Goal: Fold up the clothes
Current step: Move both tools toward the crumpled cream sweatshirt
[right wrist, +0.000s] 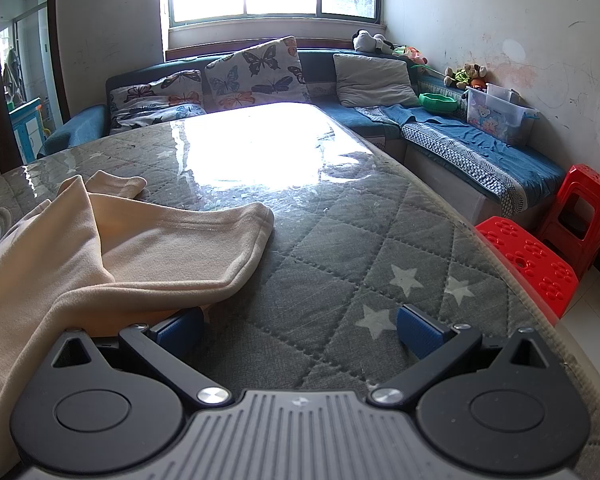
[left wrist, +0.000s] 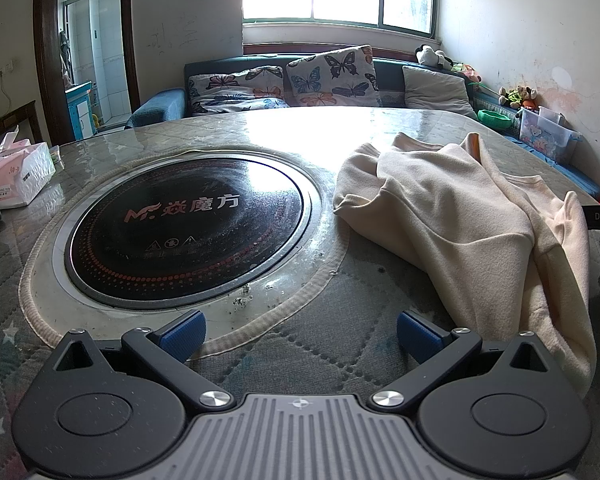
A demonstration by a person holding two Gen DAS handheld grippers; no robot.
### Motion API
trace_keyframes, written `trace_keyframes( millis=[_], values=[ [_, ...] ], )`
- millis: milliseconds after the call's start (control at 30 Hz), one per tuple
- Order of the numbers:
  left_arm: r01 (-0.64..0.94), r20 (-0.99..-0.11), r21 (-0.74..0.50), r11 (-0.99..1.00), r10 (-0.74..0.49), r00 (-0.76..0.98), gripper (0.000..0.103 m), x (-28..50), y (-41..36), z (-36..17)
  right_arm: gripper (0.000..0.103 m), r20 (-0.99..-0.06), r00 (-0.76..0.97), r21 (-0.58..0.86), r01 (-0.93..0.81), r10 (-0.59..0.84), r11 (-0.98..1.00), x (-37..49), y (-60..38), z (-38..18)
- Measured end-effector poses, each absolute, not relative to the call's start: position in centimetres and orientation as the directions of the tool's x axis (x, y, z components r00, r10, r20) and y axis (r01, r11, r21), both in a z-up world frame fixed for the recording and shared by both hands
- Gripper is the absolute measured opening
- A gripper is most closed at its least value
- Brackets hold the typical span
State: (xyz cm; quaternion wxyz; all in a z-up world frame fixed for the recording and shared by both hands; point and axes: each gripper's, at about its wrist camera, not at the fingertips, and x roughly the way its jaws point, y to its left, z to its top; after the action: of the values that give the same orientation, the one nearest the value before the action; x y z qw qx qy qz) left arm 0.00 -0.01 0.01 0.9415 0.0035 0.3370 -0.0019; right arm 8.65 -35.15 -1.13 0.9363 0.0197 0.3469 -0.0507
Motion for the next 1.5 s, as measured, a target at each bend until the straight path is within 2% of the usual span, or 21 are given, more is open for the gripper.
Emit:
trace_keyframes(
  millis=[567, 1200, 1500],
  values=[
    [-0.008, -0.646, 0.016, 1.000, 0.016, 0.763, 0.103, 0.1, -0.3, 0.1, 0.103, -0.672, 0.740, 0.007, 0.042, -0.026, 0.999, 5.6, -34.3, -0.9],
    [-0.041, -0.691, 0.015, 0.999, 0.040, 0.722, 0.103, -1.4, -1.6, 0.7, 0.103, -0.643, 0.758, 0.061, -0.099, 0.115, 0.993, -0.2, -31.5, 1.5],
    [-0.028, -0.672, 0.006, 1.000, 0.024, 0.740, 0.103, -2.9, -1.8, 1.5, 0.103, -0.632, 0.761, 0.042, -0.153, 0.145, 0.987, -2.3, -30.1, 1.5]
  ],
)
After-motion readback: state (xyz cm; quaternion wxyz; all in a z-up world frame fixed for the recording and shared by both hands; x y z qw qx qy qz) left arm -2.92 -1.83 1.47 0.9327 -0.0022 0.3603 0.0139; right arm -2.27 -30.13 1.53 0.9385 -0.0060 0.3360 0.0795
